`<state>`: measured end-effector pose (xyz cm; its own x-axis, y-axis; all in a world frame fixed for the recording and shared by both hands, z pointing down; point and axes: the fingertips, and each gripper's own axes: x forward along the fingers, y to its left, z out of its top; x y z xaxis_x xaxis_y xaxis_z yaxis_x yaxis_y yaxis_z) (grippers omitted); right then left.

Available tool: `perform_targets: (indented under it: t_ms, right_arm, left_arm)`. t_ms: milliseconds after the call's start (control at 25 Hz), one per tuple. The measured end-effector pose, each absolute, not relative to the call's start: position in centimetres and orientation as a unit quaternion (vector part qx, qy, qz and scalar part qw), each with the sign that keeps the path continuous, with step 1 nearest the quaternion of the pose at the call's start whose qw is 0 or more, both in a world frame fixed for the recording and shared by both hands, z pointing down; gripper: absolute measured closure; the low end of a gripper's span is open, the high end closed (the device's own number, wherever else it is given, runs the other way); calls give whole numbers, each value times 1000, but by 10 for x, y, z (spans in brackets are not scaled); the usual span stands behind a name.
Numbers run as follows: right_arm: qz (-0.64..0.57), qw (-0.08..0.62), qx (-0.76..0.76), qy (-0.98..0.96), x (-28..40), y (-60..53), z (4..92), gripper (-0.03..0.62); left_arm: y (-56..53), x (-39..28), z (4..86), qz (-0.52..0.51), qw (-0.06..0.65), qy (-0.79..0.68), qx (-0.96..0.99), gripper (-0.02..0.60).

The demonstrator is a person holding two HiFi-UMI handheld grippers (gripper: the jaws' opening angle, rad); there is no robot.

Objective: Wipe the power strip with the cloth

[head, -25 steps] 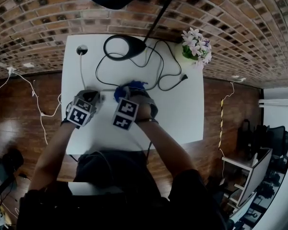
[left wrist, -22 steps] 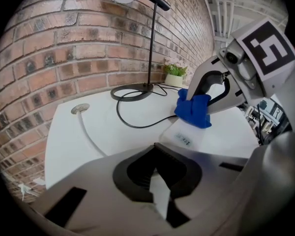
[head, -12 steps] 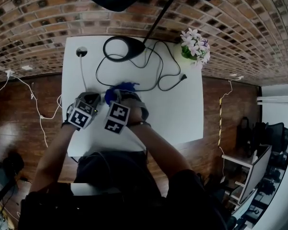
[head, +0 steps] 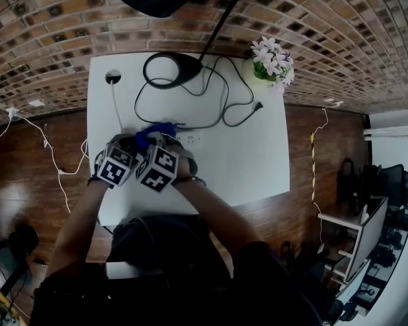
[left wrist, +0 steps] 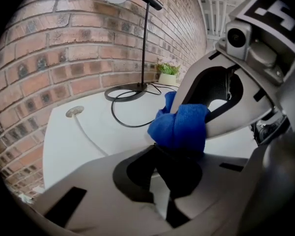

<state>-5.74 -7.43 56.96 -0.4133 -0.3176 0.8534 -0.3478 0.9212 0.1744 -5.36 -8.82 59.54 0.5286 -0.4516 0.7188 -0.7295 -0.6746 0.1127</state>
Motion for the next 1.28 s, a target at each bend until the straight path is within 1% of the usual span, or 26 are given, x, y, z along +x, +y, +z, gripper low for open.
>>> perform_targets:
  t_ms: [80, 160, 480, 760, 920, 1280]
  right_arm:
    - [77, 468, 207, -856, -61, -71, 565, 542]
    - [102, 453, 215, -859, -61, -71, 563, 542]
    - [111, 457, 215, -856, -60, -72, 564, 542]
    - [69, 490, 186, -849, -56, -69, 565, 537]
    - [94, 480, 188, -851, -56, -70, 564, 537]
    - [73, 479, 194, -853, -56, -69, 565, 537]
  left_arm:
    - [-86, -56, 596, 341, 203, -343, 852, 574]
    - [-85, -56, 597, 343, 205, -339, 852, 574]
    - [-85, -55, 594, 339, 201, -344, 852, 574]
    - [-86, -51, 593, 338, 192, -349, 853, 574]
    - [-85, -54, 596, 341, 194, -348, 851, 574]
    - [-86, -57, 596, 339, 190, -358, 849, 574]
